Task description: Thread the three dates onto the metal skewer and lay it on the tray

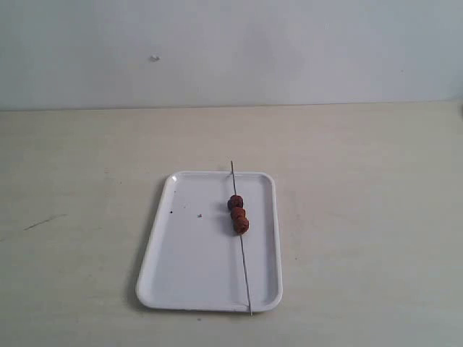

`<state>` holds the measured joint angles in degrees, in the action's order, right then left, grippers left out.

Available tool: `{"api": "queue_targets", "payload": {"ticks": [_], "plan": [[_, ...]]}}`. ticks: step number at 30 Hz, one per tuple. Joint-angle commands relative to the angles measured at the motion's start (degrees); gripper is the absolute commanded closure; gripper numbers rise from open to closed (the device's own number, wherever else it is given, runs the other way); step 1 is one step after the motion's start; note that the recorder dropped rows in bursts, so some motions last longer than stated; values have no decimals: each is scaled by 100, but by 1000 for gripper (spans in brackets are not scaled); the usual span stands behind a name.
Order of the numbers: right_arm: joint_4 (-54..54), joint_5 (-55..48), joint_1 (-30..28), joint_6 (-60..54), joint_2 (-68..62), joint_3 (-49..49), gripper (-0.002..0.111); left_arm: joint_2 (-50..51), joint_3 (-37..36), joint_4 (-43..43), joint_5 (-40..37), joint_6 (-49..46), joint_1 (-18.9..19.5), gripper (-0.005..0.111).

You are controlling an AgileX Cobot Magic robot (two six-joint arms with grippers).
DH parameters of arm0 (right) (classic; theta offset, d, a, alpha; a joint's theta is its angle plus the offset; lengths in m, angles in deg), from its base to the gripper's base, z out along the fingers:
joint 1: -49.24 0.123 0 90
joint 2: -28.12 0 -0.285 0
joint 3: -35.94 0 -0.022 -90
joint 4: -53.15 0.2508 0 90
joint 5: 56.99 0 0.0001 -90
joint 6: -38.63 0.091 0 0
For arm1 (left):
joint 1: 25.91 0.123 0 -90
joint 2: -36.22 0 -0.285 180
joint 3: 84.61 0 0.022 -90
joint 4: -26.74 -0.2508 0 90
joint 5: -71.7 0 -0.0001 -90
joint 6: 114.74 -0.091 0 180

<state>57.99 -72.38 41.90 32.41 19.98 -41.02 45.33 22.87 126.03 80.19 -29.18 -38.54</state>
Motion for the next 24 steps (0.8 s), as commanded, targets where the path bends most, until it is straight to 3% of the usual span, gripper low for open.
{"api": "queue_targets", "payload": {"ticks": [1,20,22,24], "plan": [[-35,8,-37,35,35,-26,108,-31,-23,29,36,28,7,107],[-35,8,-37,35,35,-26,108,-45,-24,-260,74,83,7,107],[-35,8,-37,35,35,-26,108,-57,-24,-557,36,642,7,107],[-35,8,-37,35,35,-26,108,-57,-78,-1680,2,2046,7,107]]}}
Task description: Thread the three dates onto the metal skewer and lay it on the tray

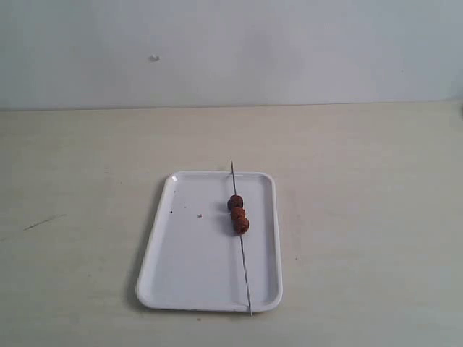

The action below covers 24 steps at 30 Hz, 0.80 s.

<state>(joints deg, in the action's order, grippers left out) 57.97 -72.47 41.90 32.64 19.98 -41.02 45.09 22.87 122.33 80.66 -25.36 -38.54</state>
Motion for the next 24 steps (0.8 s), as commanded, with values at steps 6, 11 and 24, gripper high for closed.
{"api": "queue_targets", "payload": {"ticks": [6,11,24], "plan": [[-32,17,-37,12,35,-26,108,-108,-348,-7597,-934,7568,186,107],[-32,17,-37,12,35,-26,108,-108,-348,-9102,-2066,9102,594,107],[-32,17,-37,12,35,-26,108,-108,-375,-10194,-3117,10159,762,107]]}}
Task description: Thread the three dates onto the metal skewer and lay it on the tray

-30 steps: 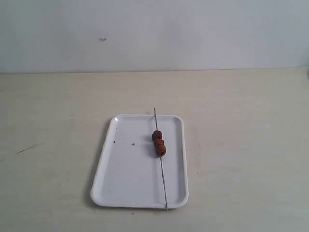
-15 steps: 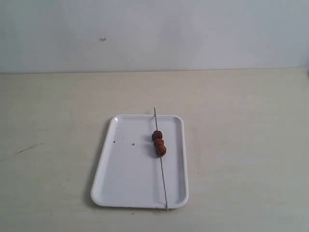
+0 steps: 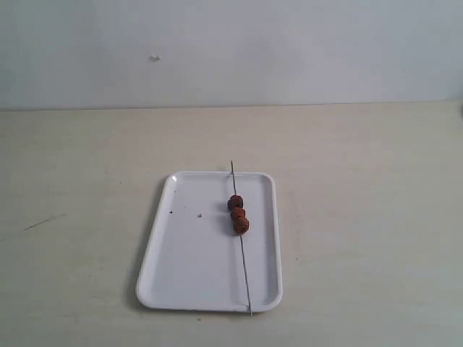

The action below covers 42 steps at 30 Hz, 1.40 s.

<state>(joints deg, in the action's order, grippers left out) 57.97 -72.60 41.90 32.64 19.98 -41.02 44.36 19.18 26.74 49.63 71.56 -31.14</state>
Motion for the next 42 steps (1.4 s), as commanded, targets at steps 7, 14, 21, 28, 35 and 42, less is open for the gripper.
{"api": "queue_targets", "payload": {"ticks": [7,14,21,28,35,42], "plan": [[-32,30,-37,12,35,-26,108,-35,-6,-1049,-14,467,22,107],[-32,30,-37,12,35,-26,108,-35,-6,-1035,-14,467,22,107],[-32,30,-37,12,35,-26,108,-35,-6,-1035,-14,467,22,107],[-32,30,-37,23,35,-26,108,-35,-6,-1035,-14,467,22,107],[-32,30,-37,23,35,-26,108,-35,-6,-1035,-14,467,22,107],[-32,30,-37,23,35,-26,108,-35,-6,-1035,-14,467,22,107]]}}
